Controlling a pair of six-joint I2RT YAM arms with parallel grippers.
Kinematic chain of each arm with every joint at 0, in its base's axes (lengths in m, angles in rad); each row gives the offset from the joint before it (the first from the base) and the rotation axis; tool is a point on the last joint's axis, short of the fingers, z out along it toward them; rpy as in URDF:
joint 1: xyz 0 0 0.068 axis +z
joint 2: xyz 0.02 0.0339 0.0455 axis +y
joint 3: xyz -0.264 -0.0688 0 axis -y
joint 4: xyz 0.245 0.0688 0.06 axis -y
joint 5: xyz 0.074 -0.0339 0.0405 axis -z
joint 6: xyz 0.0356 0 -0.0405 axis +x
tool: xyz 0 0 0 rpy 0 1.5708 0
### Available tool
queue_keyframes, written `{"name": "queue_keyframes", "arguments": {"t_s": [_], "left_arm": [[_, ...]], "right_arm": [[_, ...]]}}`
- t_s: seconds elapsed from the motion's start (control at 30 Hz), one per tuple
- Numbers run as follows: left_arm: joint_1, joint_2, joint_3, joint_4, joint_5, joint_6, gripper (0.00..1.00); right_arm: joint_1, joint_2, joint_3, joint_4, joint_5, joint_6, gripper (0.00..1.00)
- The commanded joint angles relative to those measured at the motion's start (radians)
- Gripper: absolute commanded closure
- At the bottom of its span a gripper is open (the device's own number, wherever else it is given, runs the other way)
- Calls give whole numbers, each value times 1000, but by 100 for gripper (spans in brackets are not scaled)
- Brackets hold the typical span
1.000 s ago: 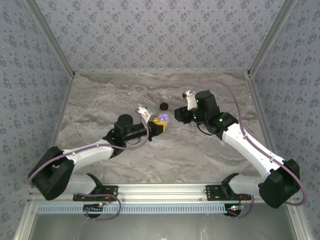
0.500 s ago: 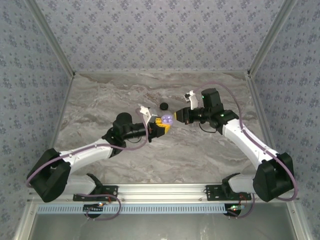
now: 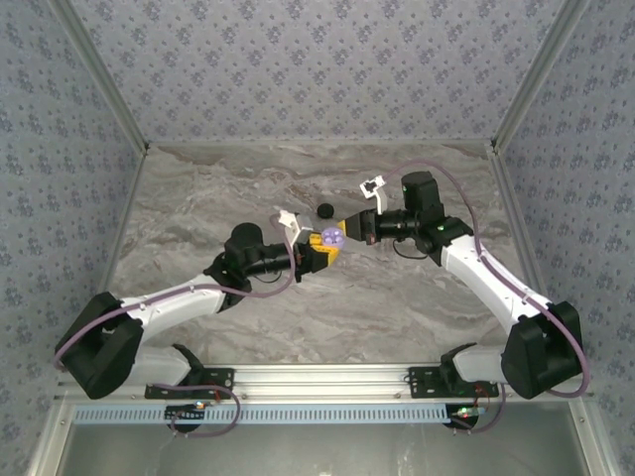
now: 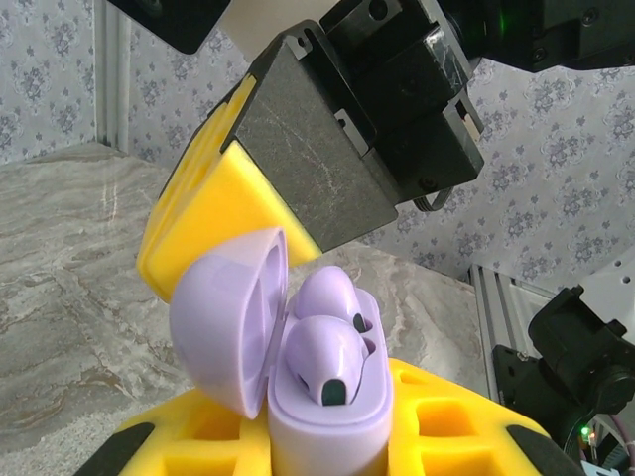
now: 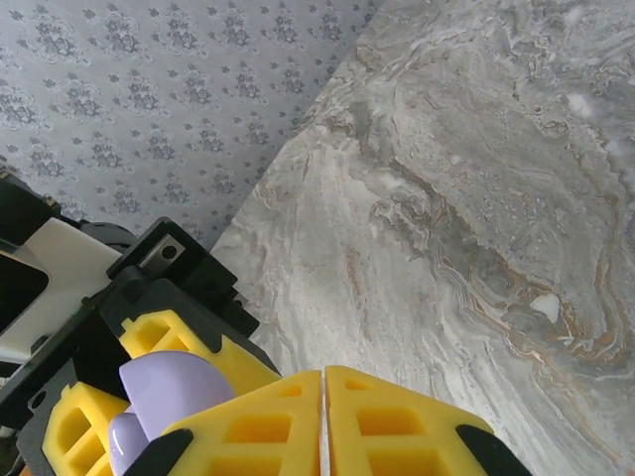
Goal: Insert the wireless bluetooth earbuds into the charging case
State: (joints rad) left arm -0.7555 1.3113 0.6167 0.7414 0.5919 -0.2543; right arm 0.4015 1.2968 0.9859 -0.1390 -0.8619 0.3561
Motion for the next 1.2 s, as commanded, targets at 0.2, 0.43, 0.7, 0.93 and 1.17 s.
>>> {"name": "queue_keyframes", "arguments": {"t_s": [0.2,0.43,0.7,0.93,1.17], "left_arm": [[-6,64,44,36,5,-35,90],[1,66,41,18,-31,-53,90],[23,65,52,-17,-62,-86,89],[41,88,100,-171,-165,-121,87],[67,147,169,-320,-233,-191,85]], "right_arm": [[12,-39,-4,38,-79,6,88],[7,-65,-26,30,-50,-14,89],[5,-97,-29,-42,36,-67,88],[3,-96,-6,-201,401,-89,86],[-2,-93,-13,-239,533,-87,86]]}}
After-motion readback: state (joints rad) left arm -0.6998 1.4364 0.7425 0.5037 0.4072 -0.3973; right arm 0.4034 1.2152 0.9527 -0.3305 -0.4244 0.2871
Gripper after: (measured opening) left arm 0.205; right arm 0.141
